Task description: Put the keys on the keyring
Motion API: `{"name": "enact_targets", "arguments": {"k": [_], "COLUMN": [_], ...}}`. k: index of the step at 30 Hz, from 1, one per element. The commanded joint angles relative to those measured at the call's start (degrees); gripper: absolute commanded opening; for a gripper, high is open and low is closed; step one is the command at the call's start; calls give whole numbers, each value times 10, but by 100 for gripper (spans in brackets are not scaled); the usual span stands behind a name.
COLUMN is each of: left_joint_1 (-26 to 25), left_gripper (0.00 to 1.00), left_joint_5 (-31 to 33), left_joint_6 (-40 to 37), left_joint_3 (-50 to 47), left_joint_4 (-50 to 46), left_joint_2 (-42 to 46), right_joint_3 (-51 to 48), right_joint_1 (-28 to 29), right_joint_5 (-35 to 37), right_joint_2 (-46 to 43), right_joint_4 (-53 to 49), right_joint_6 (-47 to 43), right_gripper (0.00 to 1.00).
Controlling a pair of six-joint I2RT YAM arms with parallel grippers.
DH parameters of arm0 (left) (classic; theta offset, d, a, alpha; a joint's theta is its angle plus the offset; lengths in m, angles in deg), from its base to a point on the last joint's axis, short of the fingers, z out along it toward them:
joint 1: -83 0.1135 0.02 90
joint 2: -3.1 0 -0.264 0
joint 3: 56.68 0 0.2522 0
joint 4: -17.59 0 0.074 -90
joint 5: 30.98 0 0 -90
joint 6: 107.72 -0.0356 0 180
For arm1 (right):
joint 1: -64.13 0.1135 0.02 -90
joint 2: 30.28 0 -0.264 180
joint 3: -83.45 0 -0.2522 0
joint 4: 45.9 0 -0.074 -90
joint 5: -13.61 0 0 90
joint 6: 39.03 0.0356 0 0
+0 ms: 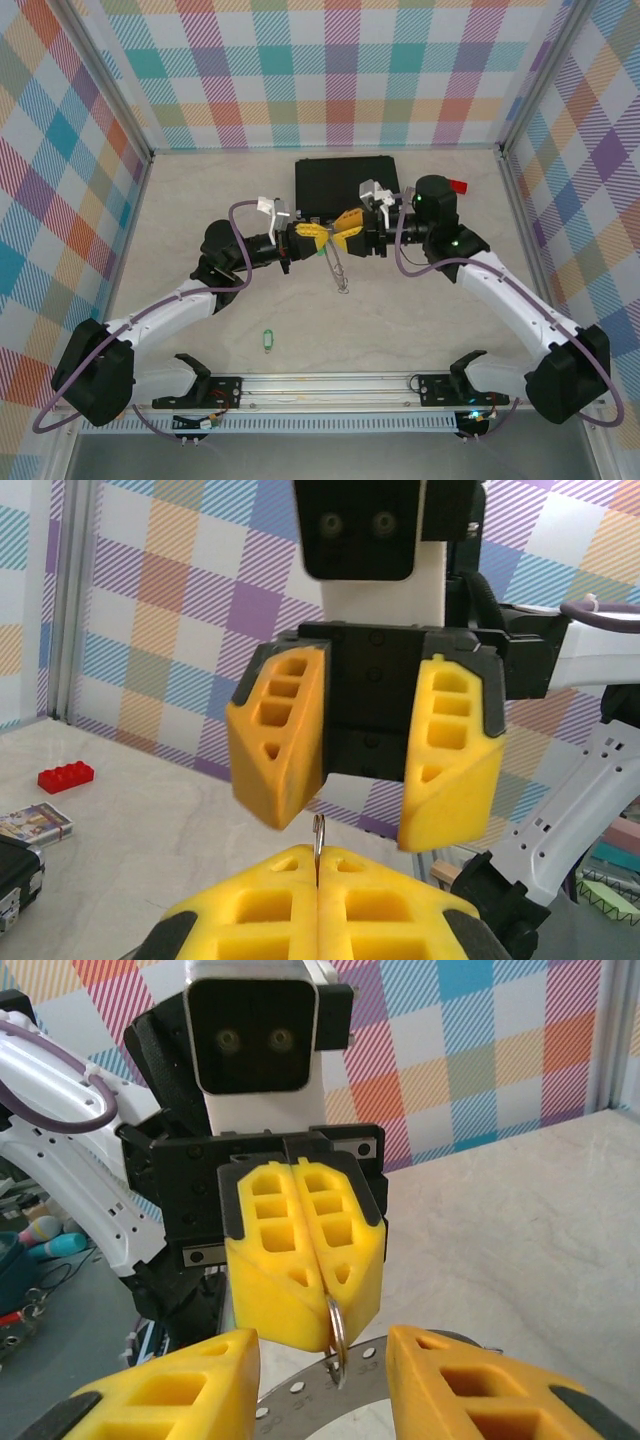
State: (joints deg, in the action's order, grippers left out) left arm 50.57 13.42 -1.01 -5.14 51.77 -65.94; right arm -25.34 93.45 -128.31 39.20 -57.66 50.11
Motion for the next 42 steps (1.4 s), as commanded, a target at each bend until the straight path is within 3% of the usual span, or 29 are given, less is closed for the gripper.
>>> {"name": "enact_targets", "arguments": {"k": [1,27,42], "left_joint_1": [4,4,4], "left_gripper": [0,0,0], "left_joint_5": [-15,-25,-22], "left_joint_6": [3,10,0], "left_joint_3": [22,27,31], "left_joint_4": [22,20,1], "left_joint_2": [8,-4,1], "right_joint_3": [19,22,57], "right_joint_1": [0,-1,-18], "right_joint_5": [-31,-53,-87], "right_joint_2": [11,15,43], "right_joint_4": [-4,7,-52], "right_joint_6": [4,6,44], "right_gripper": [39,21,25]}}
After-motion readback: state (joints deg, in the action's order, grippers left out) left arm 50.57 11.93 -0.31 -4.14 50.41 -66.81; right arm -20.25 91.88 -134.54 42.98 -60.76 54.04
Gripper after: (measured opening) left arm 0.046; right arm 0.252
